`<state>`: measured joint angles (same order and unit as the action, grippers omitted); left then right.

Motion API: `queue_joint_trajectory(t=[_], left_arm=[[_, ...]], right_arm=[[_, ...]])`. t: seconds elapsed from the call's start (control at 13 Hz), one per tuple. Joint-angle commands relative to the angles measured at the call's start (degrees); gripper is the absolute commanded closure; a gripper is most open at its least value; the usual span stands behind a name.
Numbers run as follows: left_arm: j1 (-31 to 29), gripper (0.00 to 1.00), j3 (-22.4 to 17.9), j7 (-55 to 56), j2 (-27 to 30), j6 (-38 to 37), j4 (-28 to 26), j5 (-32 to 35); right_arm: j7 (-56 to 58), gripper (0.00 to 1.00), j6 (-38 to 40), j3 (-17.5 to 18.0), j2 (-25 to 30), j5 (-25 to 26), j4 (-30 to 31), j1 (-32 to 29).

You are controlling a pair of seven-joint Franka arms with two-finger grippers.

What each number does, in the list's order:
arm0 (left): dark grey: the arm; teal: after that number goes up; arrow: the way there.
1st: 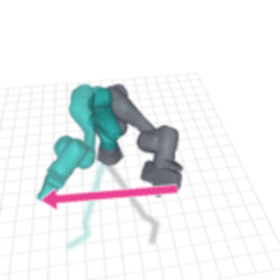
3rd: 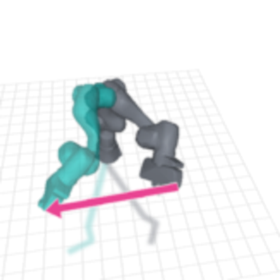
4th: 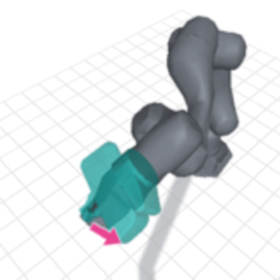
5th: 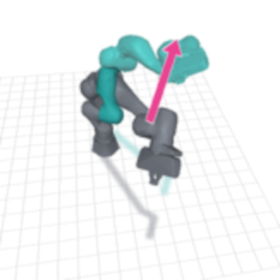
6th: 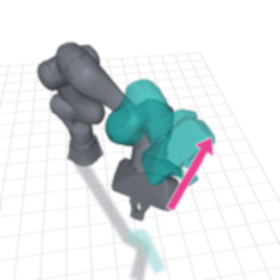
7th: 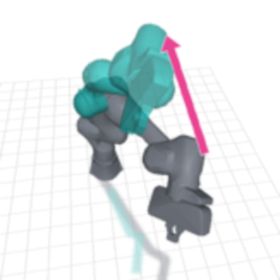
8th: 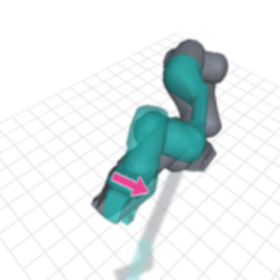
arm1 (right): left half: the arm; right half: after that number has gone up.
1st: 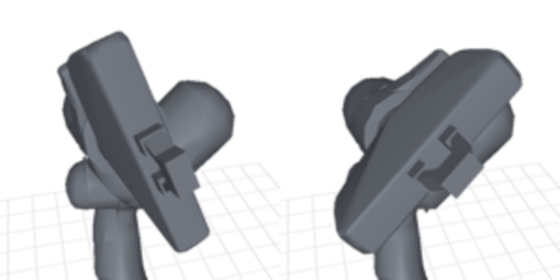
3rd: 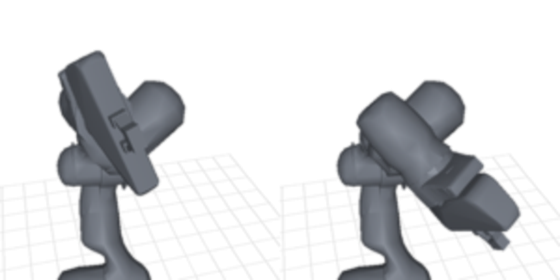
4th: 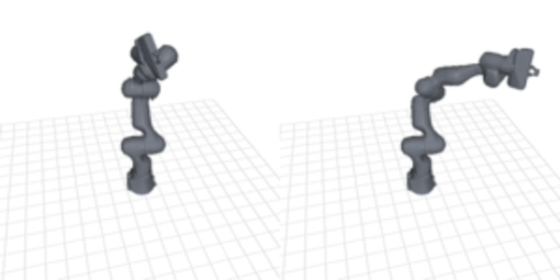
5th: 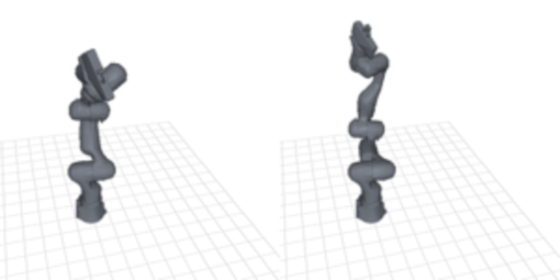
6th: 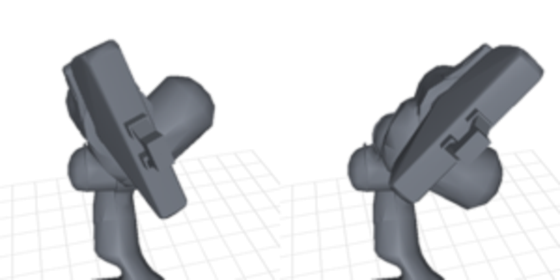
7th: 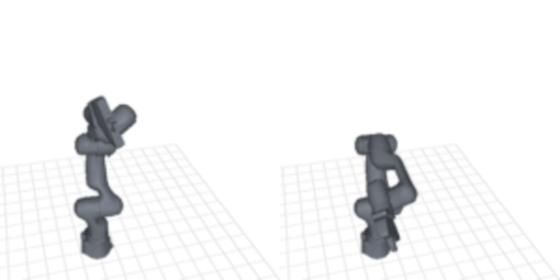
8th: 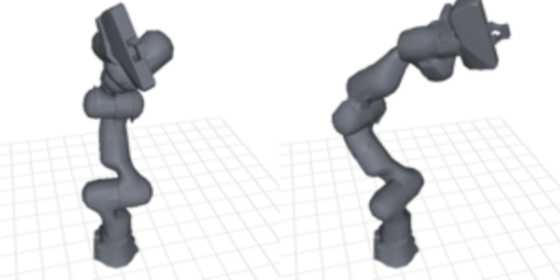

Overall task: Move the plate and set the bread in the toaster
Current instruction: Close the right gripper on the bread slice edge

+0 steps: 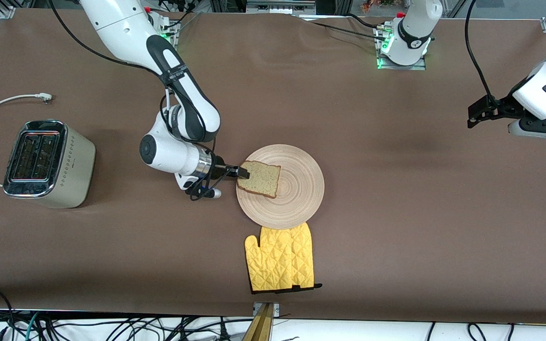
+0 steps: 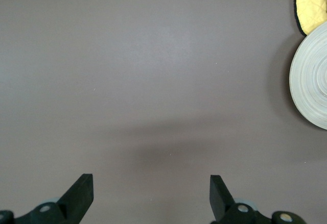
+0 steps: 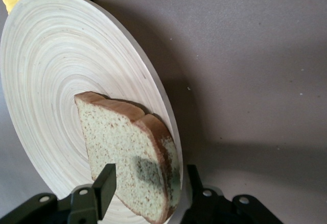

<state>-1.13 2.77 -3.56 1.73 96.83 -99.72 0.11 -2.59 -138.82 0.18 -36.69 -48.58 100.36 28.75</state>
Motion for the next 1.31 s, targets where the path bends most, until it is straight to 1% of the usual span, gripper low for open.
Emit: queue_joint_trajectory(t=[0.0,0.15,0.23,0.46,0.54,0.69,0.85,0.93,1.0,1.23], left_arm=[[-0.5,0.0,0.3,0.0,-0.5,-0.9,1.3,-0.8],[-0.5,0.0,0.4,0.0,-0.5,-0.9,1.3,-0.7],[-0.5,0.0,0.4,0.0,-0.5,-0.9,1.3,-0.6],[-0.5,0.0,0.4,0.0,-0.5,-0.9,1.3,-0.7],[-0.5,0.0,0.4,0.0,-0.5,-0.9,1.3,-0.6],[-0.5,0.0,0.4,0.0,-0.5,-0.9,1.3,-0.6],[-0.5,0.0,0.4,0.0,-0.5,-0.9,1.3,-0.6],[-0.5,0.0,0.4,0.0,-0.5,-0.9,1.3,-0.6],[-0.5,0.0,0.4,0.0,-0.5,-0.9,1.3,-0.6],[-0.5,0.0,0.4,0.1,-0.5,-0.9,1.3,-0.5]], right_arm=[[0.0,0.38,0.9,-0.5,1.1,1.0,0.3,0.6],[0.0,0.4,0.8,-0.5,1.0,1.0,0.3,1.0],[0.0,0.42,0.7,-0.6,0.9,1.1,0.2,1.1],[0.0,0.42,0.5,-0.6,0.6,1.1,0.2,1.7],[-0.1,0.42,0.5,-0.6,0.6,1.9,0.2,1.7],[-0.2,0.54,0.4,-0.5,0.1,3.9,0.0,1.7],[-0.9,0.54,0.3,-0.5,-0.4,4.4,-0.1,1.8],[-0.9,0.6,0.1,-0.5,-0.6,4.4,-0.1,1.8],[-1.0,0.62,0.1,-0.5,-0.8,4.5,-0.1,1.8],[-1.0,0.61,-1.0,-0.5,-1.2,5.8,-0.1,2.2]])
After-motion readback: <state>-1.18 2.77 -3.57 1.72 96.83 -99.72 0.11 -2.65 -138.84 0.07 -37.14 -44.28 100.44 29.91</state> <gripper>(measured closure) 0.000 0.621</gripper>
